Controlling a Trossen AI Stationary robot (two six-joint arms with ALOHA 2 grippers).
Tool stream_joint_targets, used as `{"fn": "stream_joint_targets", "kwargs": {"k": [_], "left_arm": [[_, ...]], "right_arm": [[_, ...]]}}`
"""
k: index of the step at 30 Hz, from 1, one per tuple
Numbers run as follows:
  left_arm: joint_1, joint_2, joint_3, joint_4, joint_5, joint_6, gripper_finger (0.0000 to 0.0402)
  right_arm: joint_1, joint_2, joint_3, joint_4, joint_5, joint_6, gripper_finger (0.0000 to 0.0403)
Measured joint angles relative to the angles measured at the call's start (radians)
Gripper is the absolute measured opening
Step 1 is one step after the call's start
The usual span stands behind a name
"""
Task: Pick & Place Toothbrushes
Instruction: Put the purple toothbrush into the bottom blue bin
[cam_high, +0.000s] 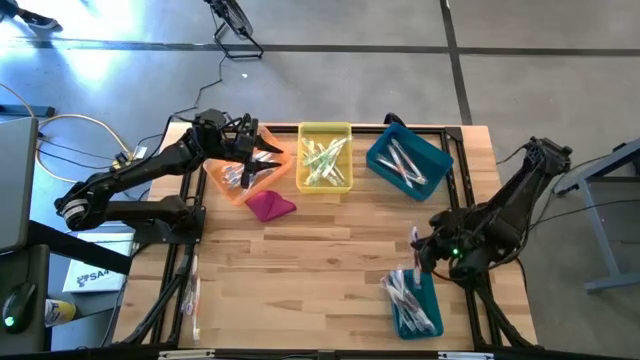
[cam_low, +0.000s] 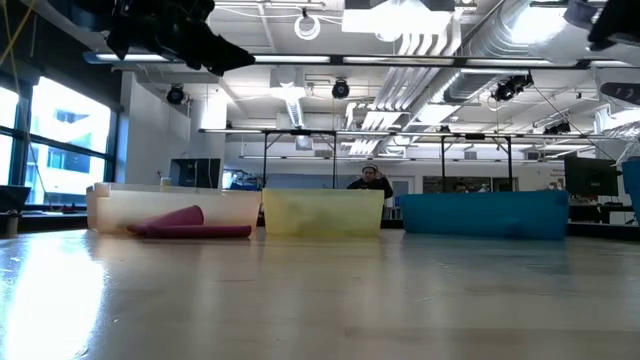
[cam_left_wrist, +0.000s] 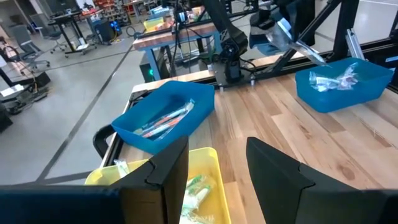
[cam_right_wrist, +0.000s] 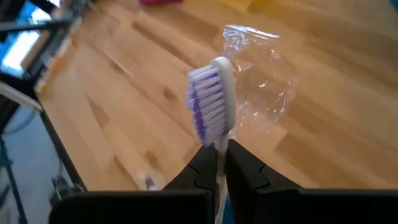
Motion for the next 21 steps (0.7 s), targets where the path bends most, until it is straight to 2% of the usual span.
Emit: {"fn": "stream_joint_targets", "kwargs": {"k": [5, 11, 21], "left_arm": [[0.000, 0.000, 0.000, 0.001, 0.000, 0.000, 0.0156], [0.000, 0.000, 0.000, 0.001, 0.000, 0.000, 0.0156], [0.000, 0.000, 0.000, 0.004, -0.003, -0.003, 0.0156]], "right_arm": [[0.059, 0.044, 0.000, -0.047, -0.051, 0.087, 0.0008], [0.140, 0.140, 0.000, -0.069, -0.051, 0.182, 0.0008], [0.181, 0.314, 0.000, -0.039, -0.120, 0.271, 0.0008]]}}
